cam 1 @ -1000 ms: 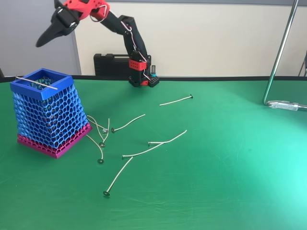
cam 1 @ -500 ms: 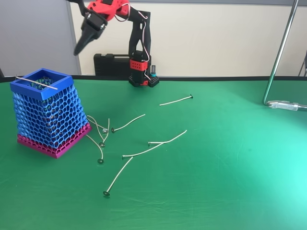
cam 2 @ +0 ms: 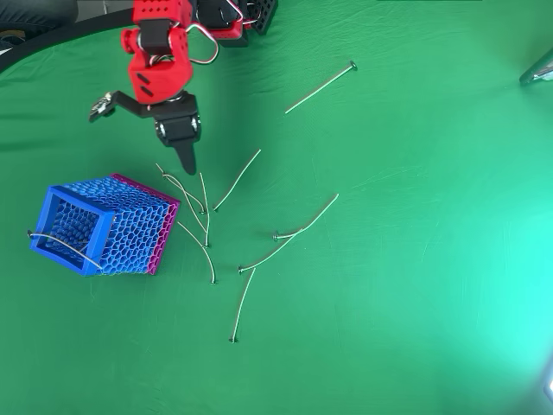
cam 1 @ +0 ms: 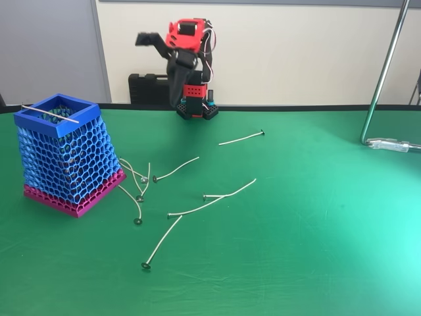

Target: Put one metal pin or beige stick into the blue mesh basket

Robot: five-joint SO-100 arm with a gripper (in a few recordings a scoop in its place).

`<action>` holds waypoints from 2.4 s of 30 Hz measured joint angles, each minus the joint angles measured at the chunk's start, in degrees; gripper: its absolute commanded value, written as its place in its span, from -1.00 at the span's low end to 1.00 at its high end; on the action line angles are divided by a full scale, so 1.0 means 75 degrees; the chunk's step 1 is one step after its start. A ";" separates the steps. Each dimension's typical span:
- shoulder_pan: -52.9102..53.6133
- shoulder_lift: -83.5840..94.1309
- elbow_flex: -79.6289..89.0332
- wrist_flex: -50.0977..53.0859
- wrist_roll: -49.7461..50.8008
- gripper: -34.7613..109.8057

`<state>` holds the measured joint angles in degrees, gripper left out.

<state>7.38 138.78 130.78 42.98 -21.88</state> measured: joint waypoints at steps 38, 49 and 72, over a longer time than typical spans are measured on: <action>-0.0844 0.6820 0.6082 0.0762 0.1559 -0.51; -0.0855 0.6832 0.6082 0.0820 0.1605 -0.50; -0.0855 0.6832 0.6082 0.0820 0.1605 -0.51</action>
<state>0.97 190.02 176.40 49.13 -9.84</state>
